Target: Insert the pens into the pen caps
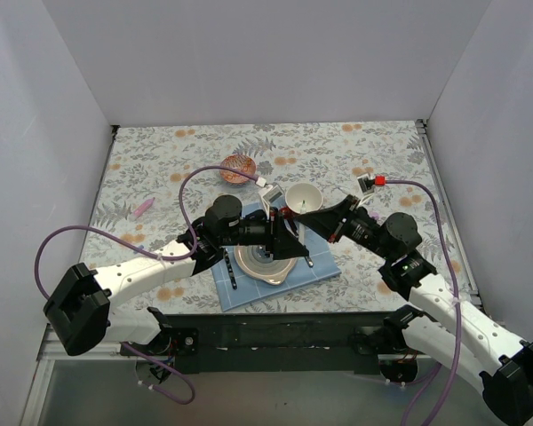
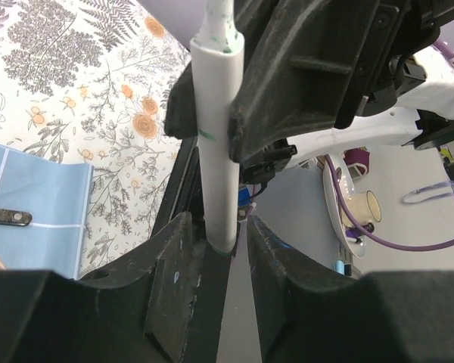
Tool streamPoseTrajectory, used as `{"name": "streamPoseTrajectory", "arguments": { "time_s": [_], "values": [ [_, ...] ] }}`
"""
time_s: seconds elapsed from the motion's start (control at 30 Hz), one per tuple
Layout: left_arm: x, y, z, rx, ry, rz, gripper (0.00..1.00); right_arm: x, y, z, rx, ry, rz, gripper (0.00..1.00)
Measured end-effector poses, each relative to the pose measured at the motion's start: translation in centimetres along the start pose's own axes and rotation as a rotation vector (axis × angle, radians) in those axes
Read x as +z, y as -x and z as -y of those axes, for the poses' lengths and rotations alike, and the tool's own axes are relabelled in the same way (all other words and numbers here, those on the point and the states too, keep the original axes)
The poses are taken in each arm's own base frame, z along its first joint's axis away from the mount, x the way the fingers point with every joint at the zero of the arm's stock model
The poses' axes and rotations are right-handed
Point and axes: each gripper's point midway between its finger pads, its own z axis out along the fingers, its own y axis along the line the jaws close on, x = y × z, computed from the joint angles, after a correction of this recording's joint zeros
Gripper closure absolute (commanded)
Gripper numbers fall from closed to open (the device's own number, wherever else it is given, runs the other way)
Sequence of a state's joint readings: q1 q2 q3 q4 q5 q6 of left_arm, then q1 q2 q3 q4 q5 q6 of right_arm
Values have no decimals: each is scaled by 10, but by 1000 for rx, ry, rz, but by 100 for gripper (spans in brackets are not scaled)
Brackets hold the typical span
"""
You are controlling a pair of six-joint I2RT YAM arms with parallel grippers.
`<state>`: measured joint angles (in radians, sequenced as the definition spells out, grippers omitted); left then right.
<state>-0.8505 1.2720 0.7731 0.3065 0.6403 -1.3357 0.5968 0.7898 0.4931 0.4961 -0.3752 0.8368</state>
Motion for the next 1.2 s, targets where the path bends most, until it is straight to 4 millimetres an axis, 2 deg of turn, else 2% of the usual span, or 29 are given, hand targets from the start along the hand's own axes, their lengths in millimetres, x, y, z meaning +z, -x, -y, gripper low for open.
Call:
{"name": "streamPoseTrajectory", "arguments": {
  "time_s": [0.1,0.13,0.17,0.2,0.23,0.37,0.43,0.53,0.67,0.73,0.83,0.93,1.0,1.13,1.17,1.2],
  "values": [
    [0,3,2,10,-8,11,69,0,4,-1,-4,-5,18,99],
    [1,3,2,12,-9,14,74,0,5,-1,-4,-7,22,99],
    [1,4,3,13,-10,15,91,0,5,0,-4,-8,24,99],
    [1,5,3,13,-11,19,100,0,6,0,-3,-10,26,99],
    [1,6,4,16,-16,25,100,0,6,0,0,-10,27,99],
    [0,7,5,19,-20,34,100,0,7,-3,4,1,29,62],
    [-1,7,6,22,-24,34,100,-1,5,-6,5,19,17,59],
    [-2,9,10,37,-35,44,100,-3,-3,-10,-3,46,-23,61],
    [-4,10,15,55,-52,44,100,-5,-10,-15,-7,77,-65,75],
    [-4,9,15,54,-56,37,100,-6,-13,-15,-6,83,-76,77],
    [-4,6,16,47,-60,22,100,-8,-17,-15,-3,95,-81,75],
    [-5,3,15,41,-60,11,100,-9,-19,-16,2,106,-85,66],
    [-5,3,16,41,-62,9,100,-9,-23,-16,11,112,-103,65],
    [-5,0,13,29,-48,-1,100,-9,-36,-12,31,119,-137,78],
    [-5,-1,11,23,-42,-7,100,-10,-37,-12,31,124,-141,92],
    [-5,-2,10,21,-39,-10,100,-10,-39,-12,34,126,-143,97]
  ]
}}
